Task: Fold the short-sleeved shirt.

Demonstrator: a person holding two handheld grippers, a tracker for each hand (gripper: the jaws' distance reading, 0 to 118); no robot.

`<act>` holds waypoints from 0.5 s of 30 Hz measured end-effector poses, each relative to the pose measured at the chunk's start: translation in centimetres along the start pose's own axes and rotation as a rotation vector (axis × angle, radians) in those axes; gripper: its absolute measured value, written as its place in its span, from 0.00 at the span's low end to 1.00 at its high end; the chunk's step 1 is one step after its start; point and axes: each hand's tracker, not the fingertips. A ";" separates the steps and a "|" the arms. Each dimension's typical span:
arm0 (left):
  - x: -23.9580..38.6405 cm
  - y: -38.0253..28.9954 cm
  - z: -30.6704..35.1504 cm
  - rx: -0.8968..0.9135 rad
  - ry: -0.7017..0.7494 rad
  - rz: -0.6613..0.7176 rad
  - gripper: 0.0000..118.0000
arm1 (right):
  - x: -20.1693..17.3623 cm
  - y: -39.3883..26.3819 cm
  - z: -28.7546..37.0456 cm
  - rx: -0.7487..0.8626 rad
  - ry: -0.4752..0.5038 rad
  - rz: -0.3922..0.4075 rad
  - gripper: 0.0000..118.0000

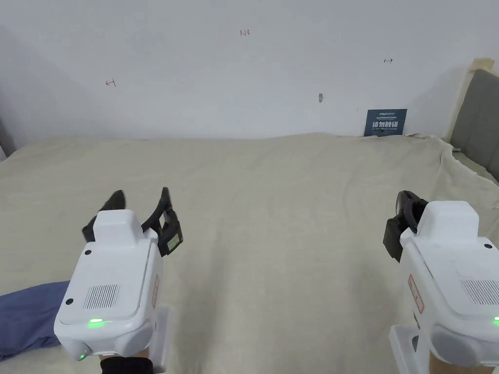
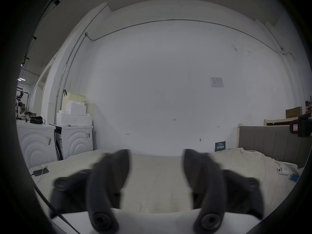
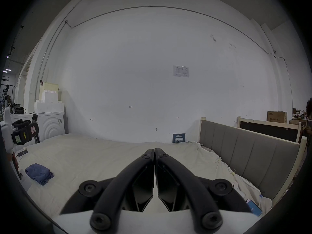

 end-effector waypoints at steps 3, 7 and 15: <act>0.2 -0.1 -0.1 -0.021 -0.042 -0.010 0.00 | -0.3 0.3 0.3 0.003 -0.002 -0.006 0.00; 0.4 0.1 -0.1 -0.039 -0.055 -0.001 0.00 | -0.6 0.6 0.3 0.002 -0.002 -0.005 0.00; 0.5 0.0 -0.3 -0.051 -0.078 -0.017 0.00 | -0.3 0.3 -0.1 -0.004 0.005 -0.016 0.00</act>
